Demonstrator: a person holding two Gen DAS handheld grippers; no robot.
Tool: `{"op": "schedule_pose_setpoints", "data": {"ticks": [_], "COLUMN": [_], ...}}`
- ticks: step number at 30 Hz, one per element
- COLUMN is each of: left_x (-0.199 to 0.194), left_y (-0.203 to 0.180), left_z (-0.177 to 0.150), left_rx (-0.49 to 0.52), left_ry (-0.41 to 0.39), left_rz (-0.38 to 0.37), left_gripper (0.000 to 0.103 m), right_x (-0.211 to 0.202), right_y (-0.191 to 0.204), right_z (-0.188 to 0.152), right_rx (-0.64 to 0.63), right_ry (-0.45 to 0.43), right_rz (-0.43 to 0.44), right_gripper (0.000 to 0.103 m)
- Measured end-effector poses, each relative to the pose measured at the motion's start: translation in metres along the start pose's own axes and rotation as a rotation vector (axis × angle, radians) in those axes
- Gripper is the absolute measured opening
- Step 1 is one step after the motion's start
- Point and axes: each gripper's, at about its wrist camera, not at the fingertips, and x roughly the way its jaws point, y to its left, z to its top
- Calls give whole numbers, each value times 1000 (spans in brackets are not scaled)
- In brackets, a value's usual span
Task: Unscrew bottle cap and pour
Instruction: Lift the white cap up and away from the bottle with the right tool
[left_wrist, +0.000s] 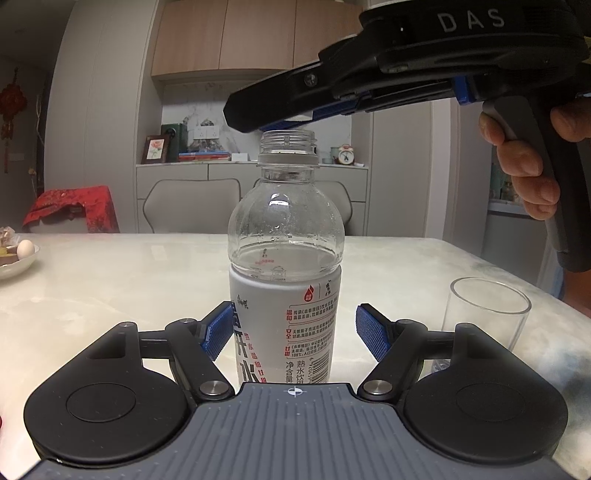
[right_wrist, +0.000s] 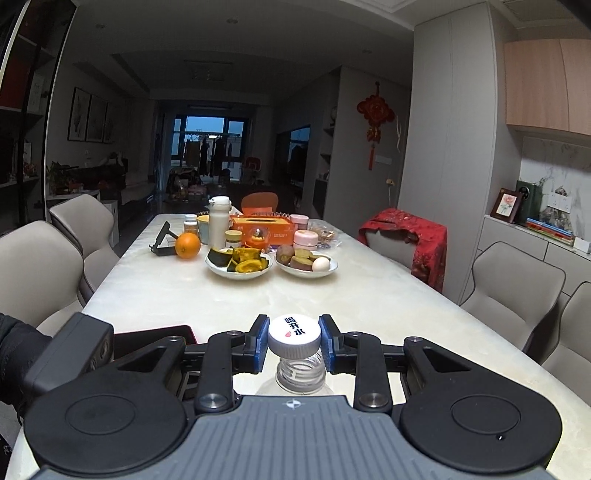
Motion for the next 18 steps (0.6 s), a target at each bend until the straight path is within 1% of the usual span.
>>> {"op": "schedule_pose_setpoints", "data": {"ticks": [3, 5, 15, 18], "left_x": [0, -1, -1, -2], "left_y": [0, 0, 1, 0], "left_z": [0, 0, 0, 0], "left_rx": [3, 7, 9, 16], "left_ry": [-1, -2, 0, -2], "left_rz": [1, 1, -1, 4], "left_gripper": [73, 73, 73, 73], "right_x": [-3, -6, -53, -64], "right_y": [1, 3, 23, 33], "right_z": [-1, -5, -6, -17], "right_rx": [5, 7, 62, 92], "right_ry": [-6, 7, -37, -36], "right_rz": [-12, -32, -211, -270], "right_gripper": [32, 32, 32, 32]}}
